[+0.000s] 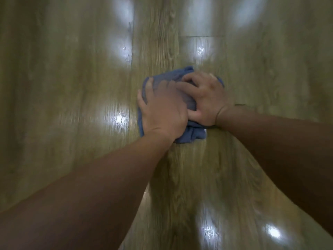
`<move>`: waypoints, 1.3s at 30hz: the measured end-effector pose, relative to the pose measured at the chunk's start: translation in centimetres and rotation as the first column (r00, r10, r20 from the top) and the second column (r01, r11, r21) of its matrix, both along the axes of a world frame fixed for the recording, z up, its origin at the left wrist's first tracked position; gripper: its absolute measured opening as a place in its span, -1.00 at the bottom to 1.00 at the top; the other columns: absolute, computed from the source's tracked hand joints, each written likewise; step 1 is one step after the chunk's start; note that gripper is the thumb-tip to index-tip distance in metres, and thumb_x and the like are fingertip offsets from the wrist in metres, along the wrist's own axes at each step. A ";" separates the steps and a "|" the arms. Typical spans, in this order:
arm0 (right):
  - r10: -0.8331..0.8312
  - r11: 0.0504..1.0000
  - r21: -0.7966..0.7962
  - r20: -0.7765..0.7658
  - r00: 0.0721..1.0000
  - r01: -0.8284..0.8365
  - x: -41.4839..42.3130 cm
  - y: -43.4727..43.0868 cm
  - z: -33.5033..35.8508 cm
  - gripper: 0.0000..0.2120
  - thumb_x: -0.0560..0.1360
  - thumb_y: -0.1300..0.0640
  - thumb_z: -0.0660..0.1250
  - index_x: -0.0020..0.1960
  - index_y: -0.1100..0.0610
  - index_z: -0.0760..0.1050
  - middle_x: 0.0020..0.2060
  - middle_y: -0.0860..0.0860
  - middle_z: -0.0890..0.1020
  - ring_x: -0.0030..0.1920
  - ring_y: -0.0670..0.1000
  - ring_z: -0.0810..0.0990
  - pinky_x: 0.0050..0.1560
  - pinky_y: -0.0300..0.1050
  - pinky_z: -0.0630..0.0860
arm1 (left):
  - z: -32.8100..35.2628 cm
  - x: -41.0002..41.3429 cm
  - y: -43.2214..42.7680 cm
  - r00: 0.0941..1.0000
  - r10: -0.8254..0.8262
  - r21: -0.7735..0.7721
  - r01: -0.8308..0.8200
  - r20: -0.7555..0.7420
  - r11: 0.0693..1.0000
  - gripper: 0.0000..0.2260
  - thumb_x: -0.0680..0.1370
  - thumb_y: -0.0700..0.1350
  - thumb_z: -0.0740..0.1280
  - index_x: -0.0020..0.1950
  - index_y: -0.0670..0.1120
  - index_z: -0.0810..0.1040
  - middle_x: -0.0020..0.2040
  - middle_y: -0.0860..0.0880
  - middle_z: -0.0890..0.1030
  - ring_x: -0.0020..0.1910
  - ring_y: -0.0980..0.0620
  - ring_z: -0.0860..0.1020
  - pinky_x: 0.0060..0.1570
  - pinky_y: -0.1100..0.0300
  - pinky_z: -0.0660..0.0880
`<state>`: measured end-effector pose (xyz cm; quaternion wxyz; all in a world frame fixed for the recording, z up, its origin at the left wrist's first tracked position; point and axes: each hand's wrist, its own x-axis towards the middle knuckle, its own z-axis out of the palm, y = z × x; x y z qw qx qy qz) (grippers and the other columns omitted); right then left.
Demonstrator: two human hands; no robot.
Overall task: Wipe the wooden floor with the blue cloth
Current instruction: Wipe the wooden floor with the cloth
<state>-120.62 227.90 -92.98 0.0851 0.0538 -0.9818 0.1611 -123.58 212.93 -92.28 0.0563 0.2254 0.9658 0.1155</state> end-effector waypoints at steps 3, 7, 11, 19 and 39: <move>-0.002 1.000 0.000 0.004 1.000 0.002 0.3 0.2 -0.2 -0.54 0.50 -0.14 0.29 0.31 0.06 0.58 0.15 0.12 0.59 0.07 0.22 0.54 0.11 0.10 0.39 | 0.3 0.3 -0.2 1.000 -0.008 0.018 0.009 -0.015 1.000 -0.41 0.56 0.10 -0.13 0.51 -0.08 0.32 0.49 -0.02 0.37 0.57 -0.17 0.09 0.50 -0.27 0.00; 0.003 1.000 0.009 0.010 1.000 -0.003 0.2 0.2 -0.5 -0.52 0.52 -0.17 0.22 0.33 0.04 0.54 0.16 0.10 0.58 0.07 0.20 0.54 0.15 0.12 0.40 | -0.3 0.2 0.0 1.000 0.002 0.035 -0.002 -0.015 0.999 -0.46 0.58 0.07 -0.06 0.48 -0.10 0.36 0.46 -0.04 0.41 0.55 -0.20 0.14 0.49 -0.27 0.03; -0.145 0.989 0.044 -0.002 0.990 0.144 2.3 -2.0 -0.2 -0.49 0.56 -0.17 0.13 0.37 0.06 0.51 0.22 0.08 0.58 0.12 0.21 0.52 0.24 0.16 0.38 | 0.2 0.9 -1.4 0.996 -0.085 0.000 0.085 -0.013 0.996 -0.55 0.64 0.02 0.02 0.51 -0.08 0.30 0.48 -0.05 0.37 0.52 -0.16 0.16 0.46 -0.21 0.08; -0.179 0.975 -0.124 0.073 0.981 0.187 25.3 -14.6 0.2 -0.54 0.40 -0.09 0.38 0.25 0.05 0.60 0.20 0.11 0.59 0.12 0.20 0.56 0.26 0.18 0.38 | 2.5 22.9 -14.5 0.980 -0.160 0.027 0.158 0.118 0.987 -0.54 0.57 0.05 0.12 0.42 -0.06 0.46 0.41 -0.05 0.48 0.48 -0.16 0.29 0.42 -0.26 0.20; -0.278 0.961 0.010 0.004 0.961 0.278 22.9 -3.5 0.0 -0.47 0.43 -0.17 0.25 0.26 0.13 0.54 0.13 0.17 0.57 0.06 0.23 0.54 0.12 0.09 0.37 | 0.4 16.8 -2.8 0.916 -0.402 0.073 0.402 -0.012 0.913 -0.47 0.50 0.10 0.08 0.39 -0.08 0.48 0.35 -0.07 0.50 0.46 -0.21 0.30 0.40 -0.27 0.20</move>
